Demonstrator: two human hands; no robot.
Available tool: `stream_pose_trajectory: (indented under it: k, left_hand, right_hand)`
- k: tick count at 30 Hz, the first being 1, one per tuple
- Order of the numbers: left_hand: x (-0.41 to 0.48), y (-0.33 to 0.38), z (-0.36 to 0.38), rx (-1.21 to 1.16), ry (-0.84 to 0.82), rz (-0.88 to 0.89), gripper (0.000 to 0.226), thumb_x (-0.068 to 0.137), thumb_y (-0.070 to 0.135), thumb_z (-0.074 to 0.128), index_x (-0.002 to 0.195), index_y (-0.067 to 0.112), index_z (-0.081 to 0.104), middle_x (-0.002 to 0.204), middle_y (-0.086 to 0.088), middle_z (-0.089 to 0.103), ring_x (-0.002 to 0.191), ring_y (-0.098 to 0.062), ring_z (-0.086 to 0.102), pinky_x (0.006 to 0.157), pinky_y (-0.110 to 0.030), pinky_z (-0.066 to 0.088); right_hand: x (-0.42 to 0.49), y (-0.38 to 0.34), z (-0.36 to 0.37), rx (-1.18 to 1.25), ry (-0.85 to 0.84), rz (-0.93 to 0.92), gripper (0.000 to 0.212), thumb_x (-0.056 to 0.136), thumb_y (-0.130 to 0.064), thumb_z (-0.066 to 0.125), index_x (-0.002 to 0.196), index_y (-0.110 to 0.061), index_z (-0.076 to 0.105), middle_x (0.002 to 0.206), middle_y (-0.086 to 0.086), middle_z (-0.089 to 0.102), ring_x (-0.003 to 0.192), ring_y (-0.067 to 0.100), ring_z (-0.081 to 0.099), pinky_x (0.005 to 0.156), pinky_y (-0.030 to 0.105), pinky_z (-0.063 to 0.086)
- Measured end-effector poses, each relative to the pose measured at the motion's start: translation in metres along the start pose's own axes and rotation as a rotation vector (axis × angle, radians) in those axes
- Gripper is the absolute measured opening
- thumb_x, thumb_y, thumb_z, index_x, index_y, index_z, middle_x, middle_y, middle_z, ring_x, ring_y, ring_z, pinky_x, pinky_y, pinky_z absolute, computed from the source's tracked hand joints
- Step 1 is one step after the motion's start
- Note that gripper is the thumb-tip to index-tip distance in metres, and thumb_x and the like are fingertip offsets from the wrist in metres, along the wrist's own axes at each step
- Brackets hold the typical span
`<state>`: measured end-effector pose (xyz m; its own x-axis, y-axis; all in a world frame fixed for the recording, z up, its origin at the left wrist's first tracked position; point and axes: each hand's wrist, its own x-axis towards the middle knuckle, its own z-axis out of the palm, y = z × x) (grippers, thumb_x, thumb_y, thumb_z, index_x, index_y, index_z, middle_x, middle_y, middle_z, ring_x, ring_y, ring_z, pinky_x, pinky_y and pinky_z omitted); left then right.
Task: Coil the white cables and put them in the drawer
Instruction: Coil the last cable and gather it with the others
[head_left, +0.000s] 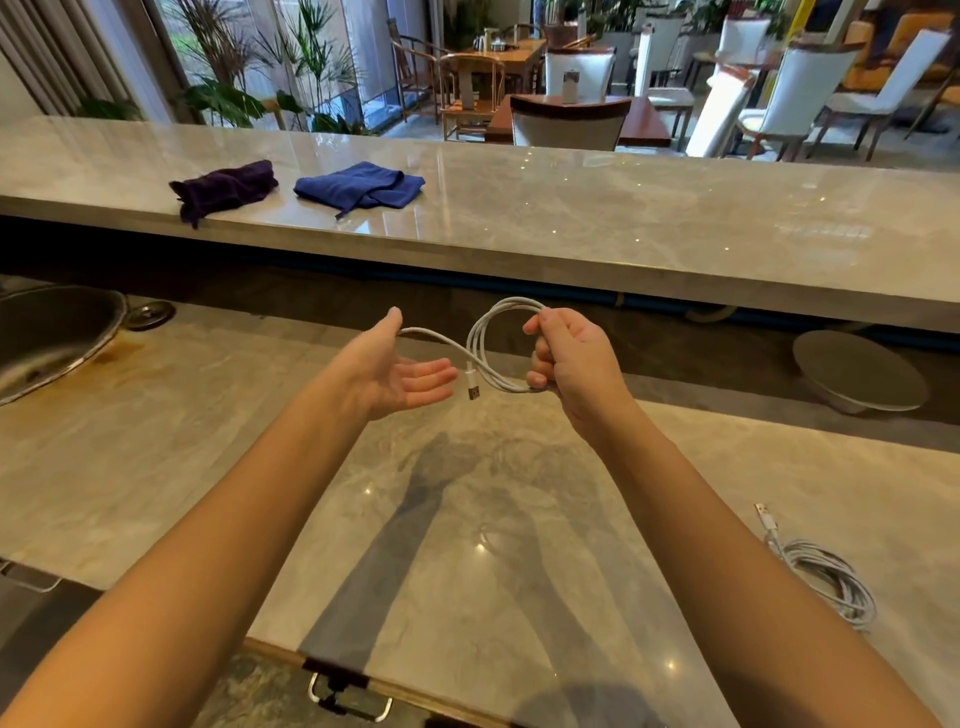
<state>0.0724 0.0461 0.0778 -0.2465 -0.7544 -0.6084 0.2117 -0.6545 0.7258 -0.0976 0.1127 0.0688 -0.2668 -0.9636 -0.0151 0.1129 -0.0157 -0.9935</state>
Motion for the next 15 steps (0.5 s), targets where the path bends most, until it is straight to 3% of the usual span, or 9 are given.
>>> stream_pose_trajectory:
  k: [4,7,12,15]
  left_hand:
    - [-0.008,-0.008,0.013,0.077,-0.069,0.067,0.049,0.099,0.042,0.033,0.113,0.001,0.056,0.11,-0.018,0.066,0.1,-0.03,0.065,0.086,-0.043,0.052]
    - [-0.009,-0.012,0.019,0.089,-0.039,0.113,0.036,0.1,0.033,0.037,0.101,0.005,0.06,0.101,-0.014,0.066,0.097,-0.027,0.065,0.085,-0.04,0.052]
    - [-0.002,-0.018,0.028,0.082,0.074,0.157,0.03,0.1,0.026,0.038,0.089,0.008,0.06,0.083,-0.006,0.064,0.079,-0.018,0.065,0.07,-0.032,0.053]
    - [-0.002,-0.016,0.025,0.035,0.025,0.06,0.025,0.097,0.025,0.048,0.089,0.008,0.064,0.068,-0.002,0.063,0.065,-0.012,0.059,0.065,-0.029,0.05]
  right_hand:
    - [-0.001,0.005,0.006,-0.055,0.039,-0.001,0.025,0.1,-0.021,0.035,0.087,-0.011,0.053,0.06,-0.001,0.038,0.049,0.008,0.034,0.047,0.022,0.036]
    - [-0.001,0.006,0.009,-0.047,0.046,0.01,0.025,0.1,-0.021,0.034,0.089,-0.011,0.054,0.061,-0.001,0.038,0.05,0.008,0.035,0.047,0.022,0.037]
    - [-0.004,0.007,0.012,-0.041,-0.072,0.001,0.025,0.1,-0.02,0.036,0.092,-0.008,0.056,0.061,-0.001,0.039,0.05,0.008,0.037,0.048,0.023,0.039]
    - [0.001,0.007,0.006,-0.282,-0.017,-0.169,0.023,0.098,-0.022,0.041,0.089,-0.012,0.06,0.065,-0.003,0.047,0.055,0.006,0.045,0.052,0.017,0.042]
